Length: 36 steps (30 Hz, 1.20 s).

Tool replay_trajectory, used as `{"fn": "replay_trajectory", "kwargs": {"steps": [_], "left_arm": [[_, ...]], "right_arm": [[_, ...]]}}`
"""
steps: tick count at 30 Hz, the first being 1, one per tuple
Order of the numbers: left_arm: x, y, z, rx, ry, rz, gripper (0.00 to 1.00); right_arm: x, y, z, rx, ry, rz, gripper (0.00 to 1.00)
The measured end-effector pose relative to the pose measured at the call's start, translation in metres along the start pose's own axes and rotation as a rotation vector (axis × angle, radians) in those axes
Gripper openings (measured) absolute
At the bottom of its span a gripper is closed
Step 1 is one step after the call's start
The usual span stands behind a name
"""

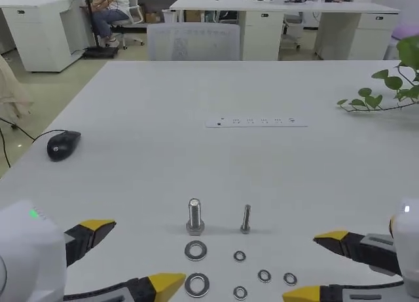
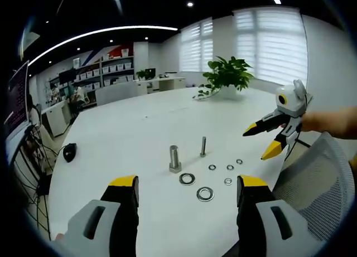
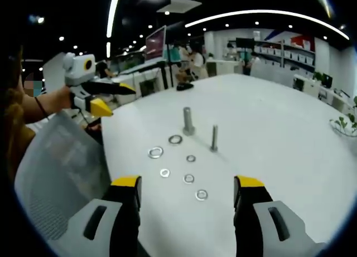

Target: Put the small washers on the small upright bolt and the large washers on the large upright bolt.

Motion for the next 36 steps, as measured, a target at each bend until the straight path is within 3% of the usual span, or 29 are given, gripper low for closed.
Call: {"fn": "replay_trajectory", "kwargs": {"steps": [22, 36], "left_arm": [[0.0028, 0.0027, -0.0063, -0.019, 0.001, -0.006, 0.71], [0.0012, 0.0026, -0.0026, -0.006, -0.005, 0.000, 0.71]], "right_arm": [[0.0012, -0.0007, -0.0064, -0.031, -0.008, -0.003, 0.68], [0.0018, -0.0001, -0.0052, -0.037, -0.020, -0.004, 0.68]]}}
Point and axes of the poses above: the centre of the closed fingertips' face, and the gripper's own axes: y roughly forward along the fingers, x roughly to its right, z roughly out of its top, the point moved 3 cm from there along -y, roughly backward along the fingers, and after that the axes turned 9 degrees about x, right-handed, at the moved point
